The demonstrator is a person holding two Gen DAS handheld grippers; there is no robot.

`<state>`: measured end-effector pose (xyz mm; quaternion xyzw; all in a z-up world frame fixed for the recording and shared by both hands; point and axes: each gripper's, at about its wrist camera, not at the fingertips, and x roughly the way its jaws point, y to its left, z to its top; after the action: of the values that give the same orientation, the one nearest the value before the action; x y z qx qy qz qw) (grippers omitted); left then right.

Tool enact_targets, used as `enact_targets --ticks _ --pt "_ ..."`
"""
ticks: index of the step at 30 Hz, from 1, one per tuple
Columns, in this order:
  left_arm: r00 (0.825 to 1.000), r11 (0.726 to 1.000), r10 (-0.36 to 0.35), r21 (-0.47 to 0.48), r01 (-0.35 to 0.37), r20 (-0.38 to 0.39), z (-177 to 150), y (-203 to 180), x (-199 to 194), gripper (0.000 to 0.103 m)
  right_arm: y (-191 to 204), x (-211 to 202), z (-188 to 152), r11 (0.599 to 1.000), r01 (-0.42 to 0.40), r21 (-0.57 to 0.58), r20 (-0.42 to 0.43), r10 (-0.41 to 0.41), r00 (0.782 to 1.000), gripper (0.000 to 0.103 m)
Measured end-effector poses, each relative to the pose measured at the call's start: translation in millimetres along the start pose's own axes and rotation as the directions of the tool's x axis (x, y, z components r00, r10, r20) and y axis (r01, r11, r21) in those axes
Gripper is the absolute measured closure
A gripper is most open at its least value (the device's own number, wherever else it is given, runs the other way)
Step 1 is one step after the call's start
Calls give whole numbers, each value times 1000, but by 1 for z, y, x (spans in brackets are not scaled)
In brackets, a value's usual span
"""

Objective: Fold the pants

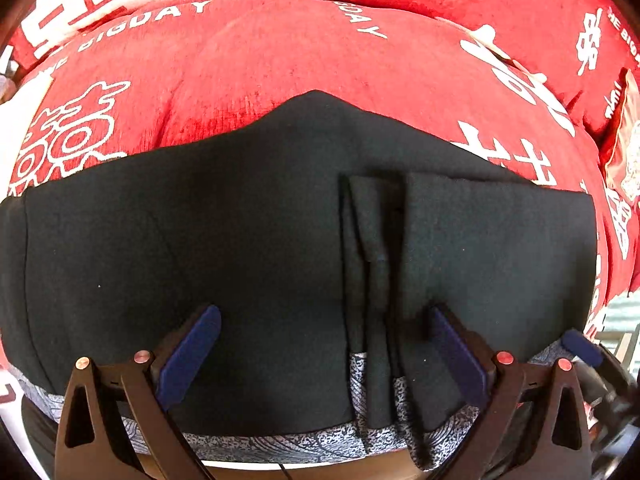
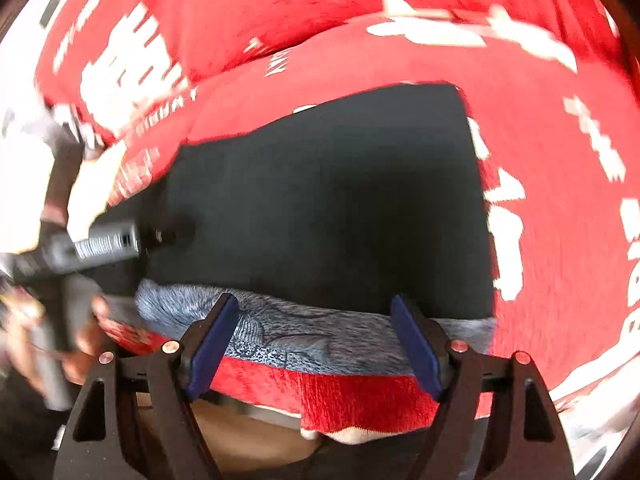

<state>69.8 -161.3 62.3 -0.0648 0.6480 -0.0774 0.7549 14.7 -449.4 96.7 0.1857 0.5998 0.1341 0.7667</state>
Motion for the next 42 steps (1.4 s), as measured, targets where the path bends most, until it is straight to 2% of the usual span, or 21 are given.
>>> enact_targets --ticks 2,5,8,10,13,15,16,18,20,24,27,28,29,31,32,33,35,36,37,39,42 --pt "1000 1000 9 -9 -9 -11 -1 -2 -2 0 -14 -6 0 996 -58 65 -2 58 998 22" --pt "1000 1000 10 -20 -10 -6 -13 -9 -17 0 -22 -12 -2 990 -91 109 5 91 996 22" --pt "1000 998 -5 60 5 7 -29 -34 -26 0 -22 -11 -2 989 -86 123 2 86 996 22" --pt "1000 992 12 124 -14 16 -40 -50 -27 0 -19 -13 -1 990 -71 121 4 71 997 22" --pt "997 984 72 166 -70 -8 -47 -55 -9 0 -7 -19 1 998 -5 56 19 4 1000 22" --pt "999 995 9 104 -4 -49 -46 -38 -2 0 -1 -24 0 996 91 -3 38 -91 995 22" --pt "999 997 -3 77 7 -53 -46 -29 -4 0 1 -24 0 990 135 -26 41 -134 990 21" --pt "999 997 18 73 -14 -45 -47 -17 -9 0 -6 -25 -3 954 295 -54 40 -293 955 21" --pt "998 999 -3 46 6 -59 -50 -1 -11 0 -14 -32 -8 933 357 -52 56 -354 933 21" --pt "998 999 22 28 -20 -55 -50 -2 -25 0 -6 -33 -12 921 376 -102 77 -370 926 21" --pt "1000 996 -21 86 21 -9 -51 -22 -40 0 10 -15 -14 906 389 -168 82 -381 921 21" --pt "1000 992 -8 122 8 3 -54 -30 -41 0 8 -12 -16 897 398 -191 76 -390 918 20" --pt "1000 989 22 143 -23 6 -54 -32 -38 0 10 -1 -18 879 423 -219 60 -421 905 20" --pt "993 981 120 153 -115 -18 -53 -28 -19 0 10 9 -23 860 447 -248 54 -448 892 20" --pt "995 990 86 120 -78 -59 -54 -17 -10 0 6 7 -26 866 438 -239 58 -438 897 18" --pt "997 995 47 96 -41 -63 -55 -10 -9 0 2 5 -28 871 436 -228 53 -436 898 17" --pt "998 994 48 102 -44 -40 -58 -6 -19 0 -8 0 -34 866 450 -217 31 -454 890 16" --pt "998 994 52 98 -48 -33 -59 -5 -23 0 -11 -4 -36 856 470 -213 28 -476 879 16" --pt "999 995 45 89 -43 -19 -58 -5 -30 0 -10 -8 -36 851 482 -208 39 -485 873 16" --pt "1000 997 9 81 -9 6 -56 -10 -40 0 -3 -22 -32 863 463 -203 89 -454 886 16" --pt "997 998 -36 56 32 67 -36 -20 -50 0 17 -29 -17 865 450 -222 165 -421 892 15"
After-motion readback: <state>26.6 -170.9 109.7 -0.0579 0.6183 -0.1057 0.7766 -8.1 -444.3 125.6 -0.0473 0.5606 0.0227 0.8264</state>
